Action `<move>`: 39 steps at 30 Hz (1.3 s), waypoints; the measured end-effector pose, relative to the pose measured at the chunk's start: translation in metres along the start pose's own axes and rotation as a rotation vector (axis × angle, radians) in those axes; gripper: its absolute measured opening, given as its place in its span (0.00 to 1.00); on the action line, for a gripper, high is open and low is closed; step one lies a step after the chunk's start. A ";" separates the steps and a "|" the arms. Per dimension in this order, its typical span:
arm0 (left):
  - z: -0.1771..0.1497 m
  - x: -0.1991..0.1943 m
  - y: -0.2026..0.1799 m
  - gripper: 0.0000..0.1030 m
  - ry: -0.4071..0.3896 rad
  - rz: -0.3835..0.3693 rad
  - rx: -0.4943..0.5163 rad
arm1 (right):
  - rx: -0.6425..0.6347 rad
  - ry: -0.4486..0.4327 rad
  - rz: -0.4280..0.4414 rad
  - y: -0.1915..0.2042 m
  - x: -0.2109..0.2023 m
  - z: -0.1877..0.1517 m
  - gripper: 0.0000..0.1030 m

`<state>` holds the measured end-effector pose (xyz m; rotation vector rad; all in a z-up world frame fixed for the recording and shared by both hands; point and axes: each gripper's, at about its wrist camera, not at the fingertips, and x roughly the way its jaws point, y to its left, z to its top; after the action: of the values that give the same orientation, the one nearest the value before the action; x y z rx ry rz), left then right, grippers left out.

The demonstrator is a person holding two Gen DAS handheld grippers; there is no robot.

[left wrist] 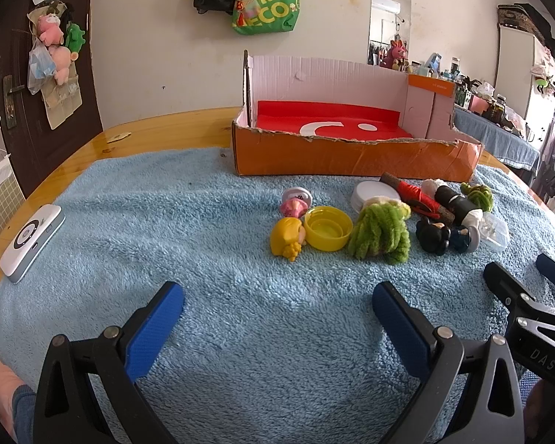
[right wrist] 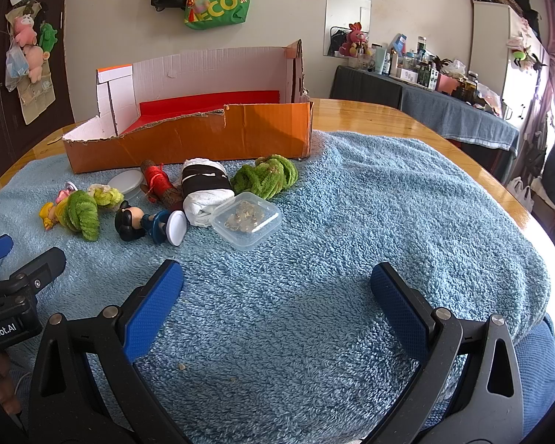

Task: Organize objects
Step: 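Move both grippers toward the toys while the right gripper approaches the clear plastic box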

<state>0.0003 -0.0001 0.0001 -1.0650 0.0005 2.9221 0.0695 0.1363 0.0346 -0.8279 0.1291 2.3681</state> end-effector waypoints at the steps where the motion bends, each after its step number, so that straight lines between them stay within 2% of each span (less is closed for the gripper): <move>1: -0.001 0.000 0.001 1.00 0.001 0.000 0.000 | 0.001 -0.001 -0.001 0.000 0.000 0.000 1.00; 13: -0.002 0.002 0.004 1.00 0.010 -0.012 0.013 | -0.005 0.009 0.008 -0.002 0.002 -0.001 1.00; 20: 0.012 0.001 0.006 1.00 0.042 -0.076 0.034 | -0.031 0.007 0.034 0.001 -0.004 0.013 1.00; 24: 0.028 -0.006 0.015 1.00 0.048 -0.098 0.035 | -0.059 -0.016 0.017 0.003 -0.008 0.025 1.00; 25: 0.033 -0.007 0.017 1.00 0.058 -0.112 0.050 | -0.062 -0.016 0.016 0.002 -0.007 0.029 1.00; 26: 0.037 -0.006 0.019 1.00 0.069 -0.124 0.064 | -0.026 -0.018 -0.047 0.002 -0.006 0.032 1.00; 28: 0.043 -0.003 0.023 1.00 0.096 -0.134 0.086 | -0.019 -0.008 -0.049 -0.001 -0.003 0.036 1.00; 32: 0.051 0.007 0.027 0.95 0.148 -0.154 0.141 | -0.019 0.030 -0.006 -0.010 0.005 0.041 1.00; 36: 0.054 0.017 0.031 0.94 0.178 -0.170 0.190 | -0.053 0.060 0.014 -0.013 0.012 0.044 1.00; 37: 0.054 0.018 0.032 0.89 0.182 -0.175 0.198 | -0.060 0.068 0.019 -0.014 0.013 0.044 0.99; 39: 0.057 0.021 0.033 0.87 0.189 -0.196 0.215 | -0.078 0.079 0.037 -0.015 0.016 0.044 0.99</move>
<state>-0.0533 -0.0322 0.0298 -1.2228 0.1978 2.5704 0.0449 0.1689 0.0621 -0.9647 0.0858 2.3880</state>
